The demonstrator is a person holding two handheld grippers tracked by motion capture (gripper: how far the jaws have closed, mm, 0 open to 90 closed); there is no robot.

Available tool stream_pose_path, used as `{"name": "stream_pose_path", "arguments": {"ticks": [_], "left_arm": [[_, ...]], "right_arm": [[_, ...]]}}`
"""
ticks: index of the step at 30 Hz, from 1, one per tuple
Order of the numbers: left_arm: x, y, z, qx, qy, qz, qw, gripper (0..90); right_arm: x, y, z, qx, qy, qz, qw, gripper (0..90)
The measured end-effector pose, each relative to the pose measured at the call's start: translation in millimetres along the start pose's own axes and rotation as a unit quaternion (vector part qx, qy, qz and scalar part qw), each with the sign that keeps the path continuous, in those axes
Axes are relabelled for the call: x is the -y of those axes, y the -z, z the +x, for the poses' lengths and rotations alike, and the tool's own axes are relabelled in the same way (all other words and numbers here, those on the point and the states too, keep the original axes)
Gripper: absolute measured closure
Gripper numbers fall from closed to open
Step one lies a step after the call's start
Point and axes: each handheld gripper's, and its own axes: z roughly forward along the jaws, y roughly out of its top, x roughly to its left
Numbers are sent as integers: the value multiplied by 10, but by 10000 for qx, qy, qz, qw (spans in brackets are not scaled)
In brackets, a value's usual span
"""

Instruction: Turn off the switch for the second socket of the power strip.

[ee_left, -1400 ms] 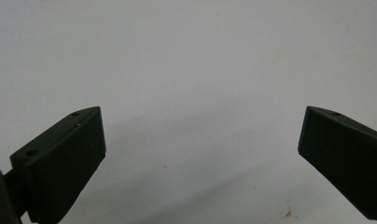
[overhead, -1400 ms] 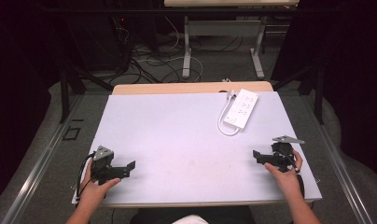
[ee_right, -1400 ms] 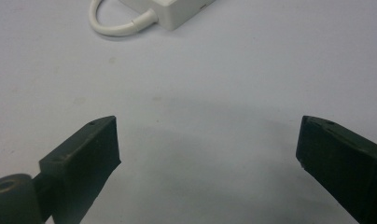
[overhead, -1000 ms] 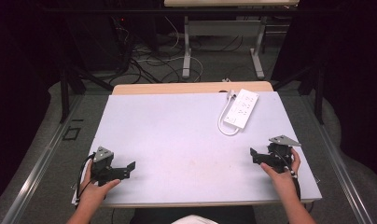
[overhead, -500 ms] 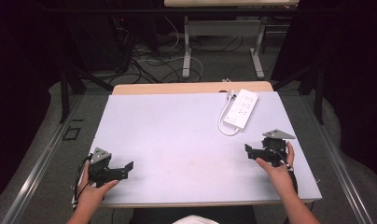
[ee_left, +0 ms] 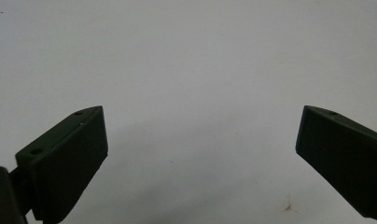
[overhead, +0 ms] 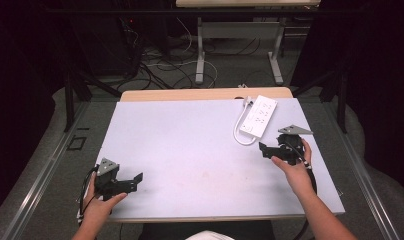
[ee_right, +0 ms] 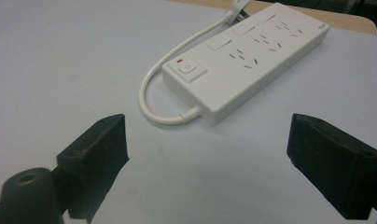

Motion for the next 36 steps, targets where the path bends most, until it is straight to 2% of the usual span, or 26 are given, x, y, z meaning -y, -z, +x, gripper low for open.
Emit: {"name": "stream_pose_path", "arguments": {"ticks": [6, 11, 13, 15, 17, 18, 22, 29, 36], "left_arm": [[0, 3, 3, -9, -10, -8, 10000, 23], [-1, 0, -2, -8, -2, -4, 10000, 25], [-2, 0, -1, -6, -2, 0, 10000, 26], [2, -7, -2, -25, 6, -45, 10000, 26], [-1, -1, 3, -7, 4, -8, 10000, 27], [-1, 2, 5, -9, 3, -13, 10000, 28], [0, 1, 8, -11, -1, -12, 10000, 29], [1, -1, 12, -22, -8, -3, 10000, 32], [3, -5, 9, -20, 1, -10, 10000, 34]], "right_arm": [[-149, -21, 3, -38, 12, 0, 10000, 158], [-284, -31, 4, -82, 145, 11, 9999, 201], [-371, -48, -11, -246, 229, 24, 9994, 217], [-398, -55, -13, -226, 268, 12, 9994, 218], [-448, -80, -27, -266, 314, 21, 9992, 234], [-489, -107, -39, -321, 341, 61, 9989, 292], [-548, -186, -59, -355, 306, 146, 9988, 291], [-679, -279, -86, -259, 369, 125, 9989, 291], [-818, -339, -123, -178, 323, 90, 9993, 291]]}}
